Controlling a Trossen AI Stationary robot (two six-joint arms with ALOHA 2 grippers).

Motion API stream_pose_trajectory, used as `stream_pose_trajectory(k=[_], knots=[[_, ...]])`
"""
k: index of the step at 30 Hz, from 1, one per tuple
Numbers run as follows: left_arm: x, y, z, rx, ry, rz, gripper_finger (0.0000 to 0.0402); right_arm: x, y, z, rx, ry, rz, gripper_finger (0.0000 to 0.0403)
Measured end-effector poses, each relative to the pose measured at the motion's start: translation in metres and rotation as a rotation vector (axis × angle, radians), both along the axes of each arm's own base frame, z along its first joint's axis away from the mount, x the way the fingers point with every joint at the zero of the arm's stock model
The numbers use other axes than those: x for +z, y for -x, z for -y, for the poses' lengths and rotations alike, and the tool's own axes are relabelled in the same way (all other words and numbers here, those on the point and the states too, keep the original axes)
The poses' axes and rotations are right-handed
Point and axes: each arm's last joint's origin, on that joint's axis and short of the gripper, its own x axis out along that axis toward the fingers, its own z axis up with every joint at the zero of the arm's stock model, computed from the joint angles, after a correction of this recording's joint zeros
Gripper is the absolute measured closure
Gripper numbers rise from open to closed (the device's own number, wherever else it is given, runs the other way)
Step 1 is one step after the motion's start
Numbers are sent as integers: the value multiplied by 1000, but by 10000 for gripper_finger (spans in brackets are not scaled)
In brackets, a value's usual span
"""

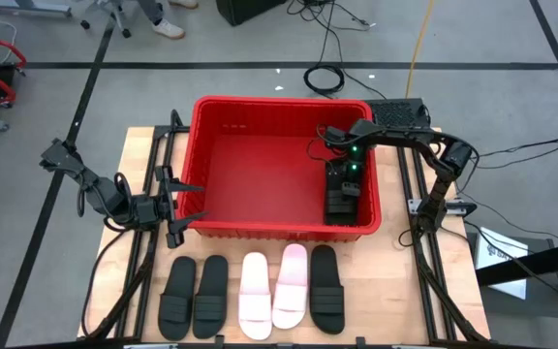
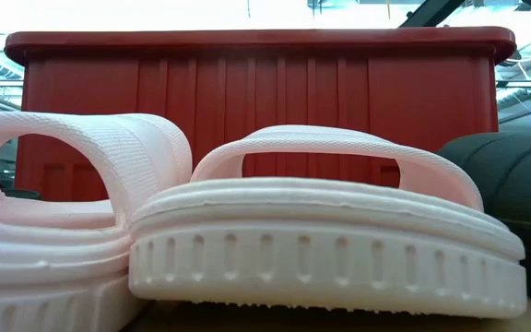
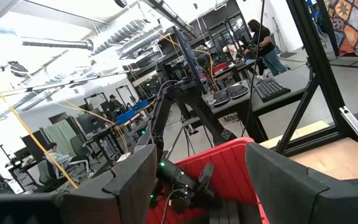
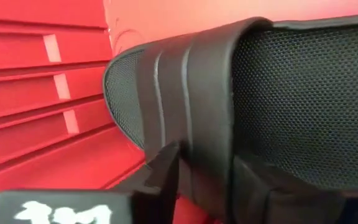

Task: Pick and place slides into bin
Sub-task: Put the black slide into the red container

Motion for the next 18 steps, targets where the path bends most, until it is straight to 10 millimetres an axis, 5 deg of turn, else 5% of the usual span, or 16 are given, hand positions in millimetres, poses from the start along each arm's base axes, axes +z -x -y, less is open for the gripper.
stream_pose_trajectory(k=[18], knots=[[0,0,0,0,0,0,149,-1,1,2,11,81,-48,216]])
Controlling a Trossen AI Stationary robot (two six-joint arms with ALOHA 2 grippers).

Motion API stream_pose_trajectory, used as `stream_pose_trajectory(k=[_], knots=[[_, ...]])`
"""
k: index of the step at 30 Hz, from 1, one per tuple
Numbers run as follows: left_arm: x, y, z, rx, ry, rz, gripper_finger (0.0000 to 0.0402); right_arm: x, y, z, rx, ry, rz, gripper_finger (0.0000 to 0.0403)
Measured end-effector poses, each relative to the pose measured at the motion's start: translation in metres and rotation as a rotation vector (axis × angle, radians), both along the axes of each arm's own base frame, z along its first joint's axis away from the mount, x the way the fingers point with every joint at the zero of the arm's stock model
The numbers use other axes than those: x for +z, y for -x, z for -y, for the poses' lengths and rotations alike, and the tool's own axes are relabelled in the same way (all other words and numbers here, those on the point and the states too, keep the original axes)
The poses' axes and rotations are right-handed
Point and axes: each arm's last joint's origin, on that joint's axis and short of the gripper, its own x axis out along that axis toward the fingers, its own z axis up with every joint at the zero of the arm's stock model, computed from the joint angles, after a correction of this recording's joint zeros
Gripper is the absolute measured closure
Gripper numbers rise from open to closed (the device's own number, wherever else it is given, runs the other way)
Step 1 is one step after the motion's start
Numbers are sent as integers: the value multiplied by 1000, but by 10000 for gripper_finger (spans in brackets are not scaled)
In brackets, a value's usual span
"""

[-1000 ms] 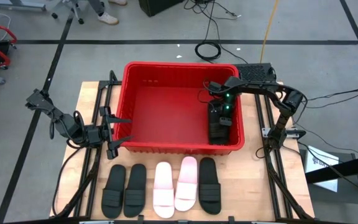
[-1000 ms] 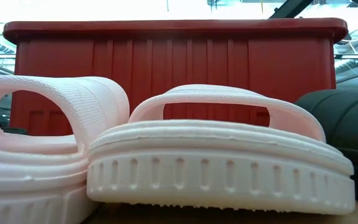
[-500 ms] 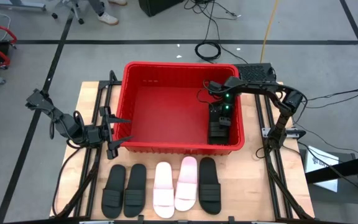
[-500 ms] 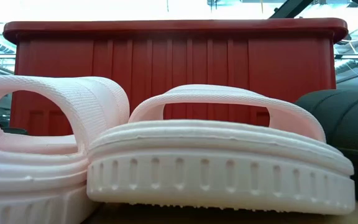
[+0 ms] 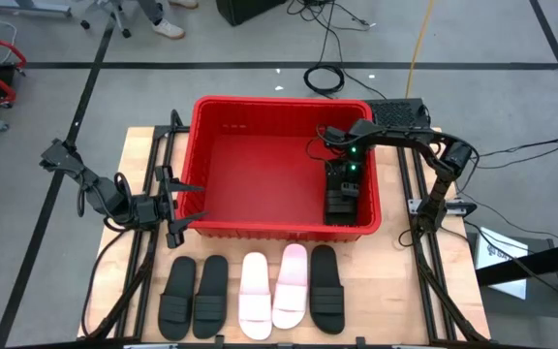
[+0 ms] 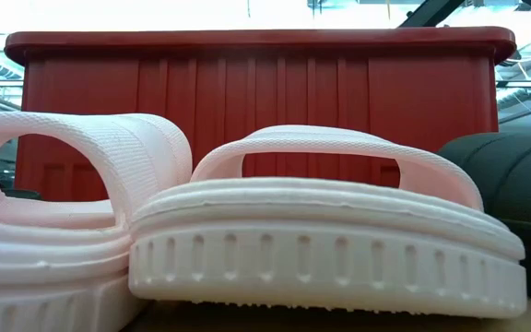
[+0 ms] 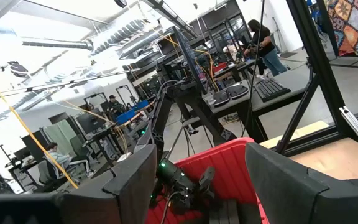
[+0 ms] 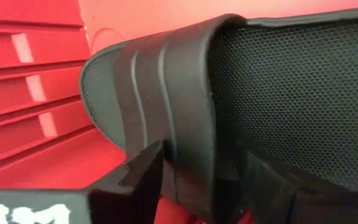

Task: Pick and place slides into bin
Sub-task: Put the black slide into the red container

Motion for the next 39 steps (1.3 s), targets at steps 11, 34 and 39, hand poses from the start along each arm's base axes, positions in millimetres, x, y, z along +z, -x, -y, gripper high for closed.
stream_pose_trajectory(k=[11,34,39], knots=[[0,0,0,0,0,0,149,0,0,1,9,33,-10,212],[0,0,0,0,-1,0,149,18,-10,14,33,209,-31,208],[0,0,0,0,-1,-1,149,18,-9,15,50,243,-55,208]])
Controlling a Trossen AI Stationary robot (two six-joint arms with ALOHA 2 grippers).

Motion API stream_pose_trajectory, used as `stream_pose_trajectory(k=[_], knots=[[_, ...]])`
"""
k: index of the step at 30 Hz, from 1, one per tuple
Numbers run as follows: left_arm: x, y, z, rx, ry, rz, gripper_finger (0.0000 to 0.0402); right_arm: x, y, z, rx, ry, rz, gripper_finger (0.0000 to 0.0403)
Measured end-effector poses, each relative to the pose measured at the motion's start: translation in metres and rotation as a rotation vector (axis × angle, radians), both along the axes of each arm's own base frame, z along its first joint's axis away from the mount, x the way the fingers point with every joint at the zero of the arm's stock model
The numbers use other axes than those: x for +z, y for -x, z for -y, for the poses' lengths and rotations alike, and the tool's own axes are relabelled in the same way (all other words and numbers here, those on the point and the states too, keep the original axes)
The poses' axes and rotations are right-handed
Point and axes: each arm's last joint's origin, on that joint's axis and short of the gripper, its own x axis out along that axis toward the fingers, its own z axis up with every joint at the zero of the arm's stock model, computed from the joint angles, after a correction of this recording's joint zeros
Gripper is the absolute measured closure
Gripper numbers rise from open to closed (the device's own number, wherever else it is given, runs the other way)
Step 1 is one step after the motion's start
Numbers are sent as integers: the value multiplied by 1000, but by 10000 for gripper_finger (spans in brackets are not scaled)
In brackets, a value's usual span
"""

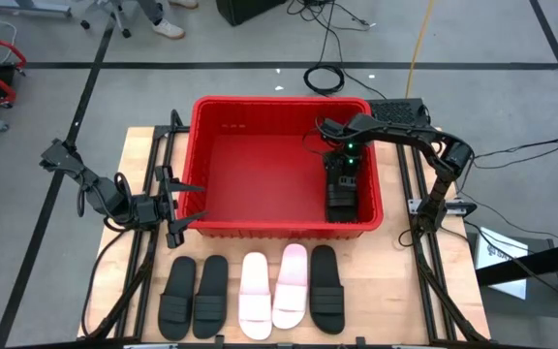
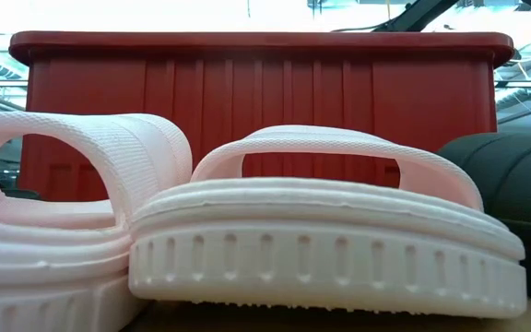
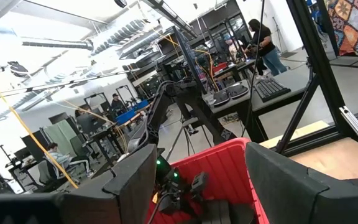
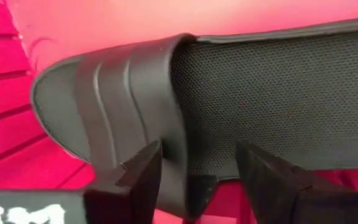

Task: Pick and place slides into bin
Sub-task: Put the black slide into the red container

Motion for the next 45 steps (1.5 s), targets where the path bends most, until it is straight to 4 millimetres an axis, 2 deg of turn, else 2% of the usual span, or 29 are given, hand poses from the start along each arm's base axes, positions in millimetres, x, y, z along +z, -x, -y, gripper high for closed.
stream_pose_trajectory(k=[6,14,19,35,45], knots=[[0,0,0,0,0,0,149,6,-2,4,10,42,-4,207],[0,0,0,-1,0,0,149,40,-14,14,5,137,48,210],[0,0,0,0,0,0,149,54,-19,17,-6,161,80,207],[0,0,0,0,0,0,149,75,-22,20,-23,183,102,209],[0,0,0,0,0,-1,149,96,-21,19,-42,183,102,209]])
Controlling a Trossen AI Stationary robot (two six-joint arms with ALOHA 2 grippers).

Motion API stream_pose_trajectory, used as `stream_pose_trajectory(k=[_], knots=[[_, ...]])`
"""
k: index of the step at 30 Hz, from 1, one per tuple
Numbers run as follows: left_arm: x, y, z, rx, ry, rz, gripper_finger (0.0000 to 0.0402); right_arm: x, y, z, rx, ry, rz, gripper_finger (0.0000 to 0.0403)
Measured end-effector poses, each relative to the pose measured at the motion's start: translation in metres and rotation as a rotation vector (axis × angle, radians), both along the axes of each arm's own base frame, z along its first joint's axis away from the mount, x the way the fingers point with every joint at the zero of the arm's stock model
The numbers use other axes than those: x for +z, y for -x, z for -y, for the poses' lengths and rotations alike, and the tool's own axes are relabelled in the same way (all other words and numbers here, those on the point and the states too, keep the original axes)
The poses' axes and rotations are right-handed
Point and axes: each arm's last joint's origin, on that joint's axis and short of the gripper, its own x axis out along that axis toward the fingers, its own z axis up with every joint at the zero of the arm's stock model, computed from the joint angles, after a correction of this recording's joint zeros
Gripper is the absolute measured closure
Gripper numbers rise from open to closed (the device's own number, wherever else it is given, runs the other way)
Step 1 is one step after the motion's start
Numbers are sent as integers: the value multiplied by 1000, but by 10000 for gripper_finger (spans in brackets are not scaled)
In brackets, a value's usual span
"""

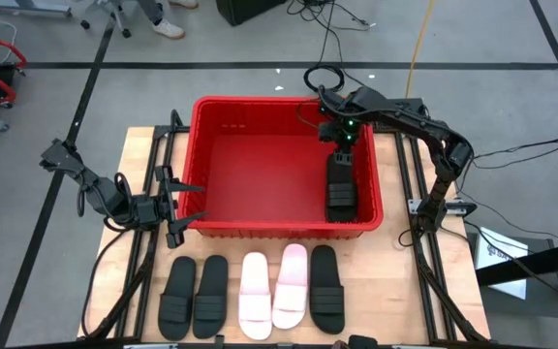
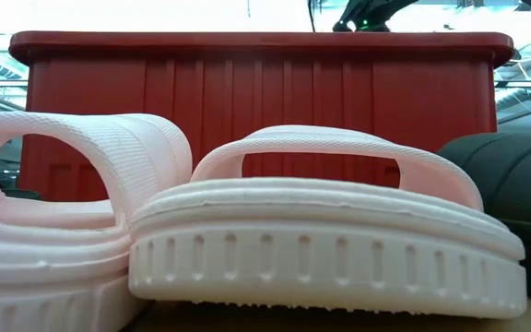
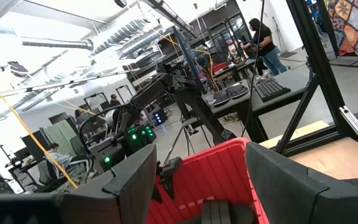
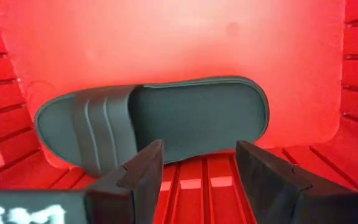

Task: Pick and place slides into bin
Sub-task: Put the black slide into the red container

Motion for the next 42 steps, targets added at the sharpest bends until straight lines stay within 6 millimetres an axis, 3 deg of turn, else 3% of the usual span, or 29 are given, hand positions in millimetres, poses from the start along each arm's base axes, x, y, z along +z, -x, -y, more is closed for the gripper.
stream_pose_trajectory(k=[13,21,29,42], knots=[[0,0,0,0,0,0,149,51,2,-4,-27,30,59,214],[0,0,0,0,0,0,149,79,-7,-21,21,73,132,213],[0,0,0,0,0,0,149,89,-18,-48,83,70,149,211],[0,0,0,0,-1,-1,149,101,-30,-114,219,51,177,215]])
